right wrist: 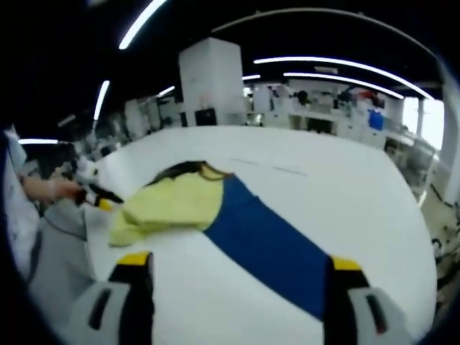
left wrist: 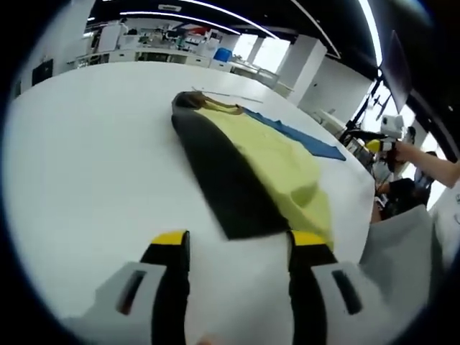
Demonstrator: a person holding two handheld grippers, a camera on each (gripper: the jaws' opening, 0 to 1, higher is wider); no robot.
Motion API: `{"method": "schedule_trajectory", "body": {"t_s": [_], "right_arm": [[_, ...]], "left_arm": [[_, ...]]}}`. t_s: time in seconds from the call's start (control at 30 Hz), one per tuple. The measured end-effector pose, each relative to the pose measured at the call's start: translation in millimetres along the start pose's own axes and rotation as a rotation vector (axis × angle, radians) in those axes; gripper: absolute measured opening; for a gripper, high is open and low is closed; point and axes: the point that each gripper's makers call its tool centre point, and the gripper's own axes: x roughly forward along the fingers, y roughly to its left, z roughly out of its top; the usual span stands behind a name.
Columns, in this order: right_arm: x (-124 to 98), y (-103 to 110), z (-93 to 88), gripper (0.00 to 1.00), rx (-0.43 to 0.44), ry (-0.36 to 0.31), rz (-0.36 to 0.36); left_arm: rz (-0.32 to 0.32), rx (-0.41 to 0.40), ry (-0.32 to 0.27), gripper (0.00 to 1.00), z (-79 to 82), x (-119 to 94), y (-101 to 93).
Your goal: Fold the garment on the visible template until the final outline fits inside the template.
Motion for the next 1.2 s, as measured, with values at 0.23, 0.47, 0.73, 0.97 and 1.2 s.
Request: {"method": "schedule_trajectory", "body": {"t_s": [0.23,0.47,0.73,0.97,1.2], "right_arm": [[0,3,-2.1,1.00,0.018,-0.005,0.002],[-1,3,-4.9,1.00,0.030,-0.008,-0.002],[-3,5,-10.7,0.95,0.040,0.001,-0.006],[-4,8,-13.5,0.95,0.045,0.002,-0.009],[-3,6,-15.5,0.94,0.060,-0.002,-0.008]], "left_arm": [[-0.012,0.000,0.009,0.27,0.9,7,-3.6],[-0.018,0.021,0.034,0.10,-3.3,12,-1.1],[-0.002,0.036,0.016,0.00,7.1,6,-6.0],[-0.006,0.085,-0.097,0.00,53.7,-13,-17.8],[-0.049,0.151,-0.180,0.00,104.0,-18,-42.7]]}}
